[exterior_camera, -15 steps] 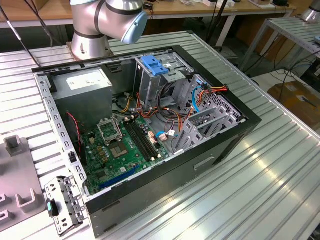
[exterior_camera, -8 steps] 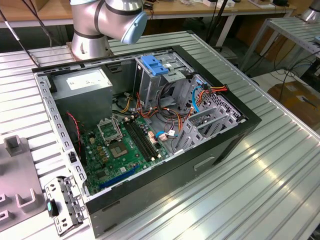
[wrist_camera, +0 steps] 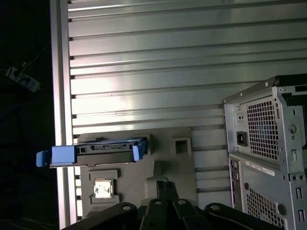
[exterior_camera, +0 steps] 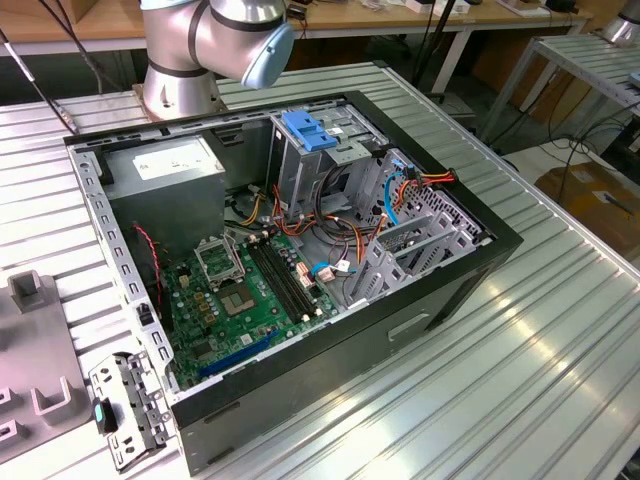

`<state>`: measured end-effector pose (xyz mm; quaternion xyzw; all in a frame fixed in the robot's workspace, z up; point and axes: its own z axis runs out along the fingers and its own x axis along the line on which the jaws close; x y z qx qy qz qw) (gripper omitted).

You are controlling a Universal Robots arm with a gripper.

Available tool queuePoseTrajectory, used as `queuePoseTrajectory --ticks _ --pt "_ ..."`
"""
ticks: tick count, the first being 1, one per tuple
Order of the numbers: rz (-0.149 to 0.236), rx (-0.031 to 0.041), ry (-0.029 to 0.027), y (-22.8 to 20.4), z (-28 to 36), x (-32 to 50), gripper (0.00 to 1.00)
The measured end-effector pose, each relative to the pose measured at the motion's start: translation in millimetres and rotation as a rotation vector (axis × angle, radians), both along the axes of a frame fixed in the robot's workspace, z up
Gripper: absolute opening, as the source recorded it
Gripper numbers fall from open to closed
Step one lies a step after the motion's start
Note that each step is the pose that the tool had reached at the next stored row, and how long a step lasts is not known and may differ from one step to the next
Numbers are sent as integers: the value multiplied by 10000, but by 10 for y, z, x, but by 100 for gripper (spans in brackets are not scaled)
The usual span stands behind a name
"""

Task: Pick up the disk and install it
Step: 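Reach for the disk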

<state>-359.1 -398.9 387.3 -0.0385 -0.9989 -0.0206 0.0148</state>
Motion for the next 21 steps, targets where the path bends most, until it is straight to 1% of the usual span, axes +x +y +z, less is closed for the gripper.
queuePoseTrajectory --ticks 4,17,19,21 --pt "0 -1 7 0 0 -25 11" --pt "0 0 5 0 0 -38 11" --pt "-1 0 6 0 0 -51 11" --pt "0 -1 6 1 0 -86 11"
